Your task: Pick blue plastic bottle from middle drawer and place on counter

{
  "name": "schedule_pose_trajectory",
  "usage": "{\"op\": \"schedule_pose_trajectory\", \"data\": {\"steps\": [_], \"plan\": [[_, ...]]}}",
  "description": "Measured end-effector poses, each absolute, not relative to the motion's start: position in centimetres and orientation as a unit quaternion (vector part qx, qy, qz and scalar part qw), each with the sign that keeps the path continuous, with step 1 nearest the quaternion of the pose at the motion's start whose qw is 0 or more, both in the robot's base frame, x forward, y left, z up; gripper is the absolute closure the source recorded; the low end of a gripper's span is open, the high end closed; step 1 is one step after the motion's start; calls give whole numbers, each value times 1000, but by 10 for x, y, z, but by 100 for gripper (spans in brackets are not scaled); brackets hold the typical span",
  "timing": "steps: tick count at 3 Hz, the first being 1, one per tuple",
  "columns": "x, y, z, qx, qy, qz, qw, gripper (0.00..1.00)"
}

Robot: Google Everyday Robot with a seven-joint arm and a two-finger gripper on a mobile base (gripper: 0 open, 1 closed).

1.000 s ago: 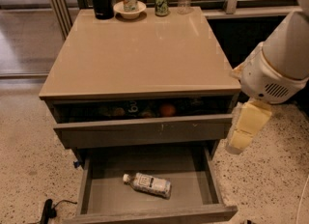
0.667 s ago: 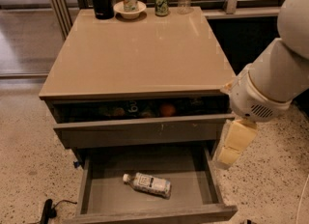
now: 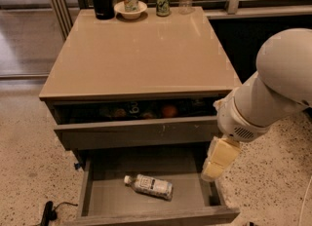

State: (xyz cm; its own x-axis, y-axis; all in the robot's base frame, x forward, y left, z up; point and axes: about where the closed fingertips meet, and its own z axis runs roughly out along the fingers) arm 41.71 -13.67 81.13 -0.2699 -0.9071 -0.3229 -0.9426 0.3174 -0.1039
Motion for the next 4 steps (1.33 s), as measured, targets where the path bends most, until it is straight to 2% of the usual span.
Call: {"op": "schedule_pose_trajectory", "data": {"steps": [2,4], "plan": [[398,-118,781,-566,803,47,178,0],[370,-82,681,-543,817,85,175,0]]}}
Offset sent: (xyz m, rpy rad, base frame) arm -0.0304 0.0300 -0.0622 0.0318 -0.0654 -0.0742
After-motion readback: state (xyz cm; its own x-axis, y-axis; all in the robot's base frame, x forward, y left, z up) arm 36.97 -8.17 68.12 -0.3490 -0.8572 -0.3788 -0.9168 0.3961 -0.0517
